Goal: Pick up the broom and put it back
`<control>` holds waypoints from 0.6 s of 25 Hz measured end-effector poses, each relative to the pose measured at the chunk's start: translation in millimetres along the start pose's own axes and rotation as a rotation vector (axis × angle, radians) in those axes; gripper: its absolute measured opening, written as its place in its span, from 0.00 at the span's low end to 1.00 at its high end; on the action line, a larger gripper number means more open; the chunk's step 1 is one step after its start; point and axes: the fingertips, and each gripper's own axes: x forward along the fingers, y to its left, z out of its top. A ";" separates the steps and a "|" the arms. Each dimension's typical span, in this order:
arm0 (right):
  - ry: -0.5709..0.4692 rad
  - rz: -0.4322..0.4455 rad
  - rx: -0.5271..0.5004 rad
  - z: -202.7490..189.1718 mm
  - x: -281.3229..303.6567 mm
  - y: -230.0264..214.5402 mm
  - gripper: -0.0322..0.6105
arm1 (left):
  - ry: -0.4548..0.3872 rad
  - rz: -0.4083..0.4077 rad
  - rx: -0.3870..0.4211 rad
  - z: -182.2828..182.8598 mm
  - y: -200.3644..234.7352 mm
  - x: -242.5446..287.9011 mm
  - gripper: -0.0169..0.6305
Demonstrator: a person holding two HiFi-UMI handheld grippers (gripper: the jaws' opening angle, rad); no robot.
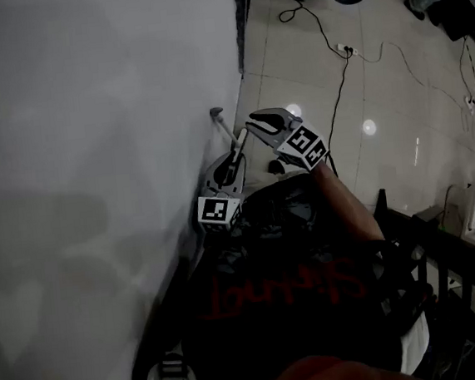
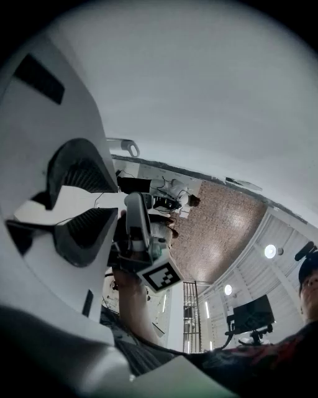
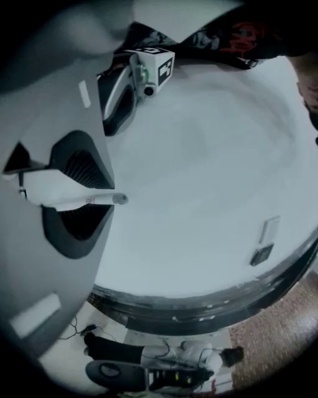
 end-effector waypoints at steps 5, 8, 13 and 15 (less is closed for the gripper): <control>0.205 0.099 -0.064 -47.3 59.4 10.0 0.20 | 0.023 0.003 -0.036 -11.8 -0.9 -11.6 0.14; 0.286 0.098 -0.126 -58.6 86.1 11.0 0.24 | 0.001 -0.012 -0.056 -12.3 -8.2 -8.3 0.14; 0.321 0.075 -0.121 -58.6 126.0 11.2 0.24 | 0.027 -0.039 -0.048 -8.2 -13.7 -8.2 0.14; 0.315 0.099 -0.124 -55.4 124.0 18.5 0.21 | 0.030 -0.034 -0.052 -5.7 -11.9 -10.5 0.14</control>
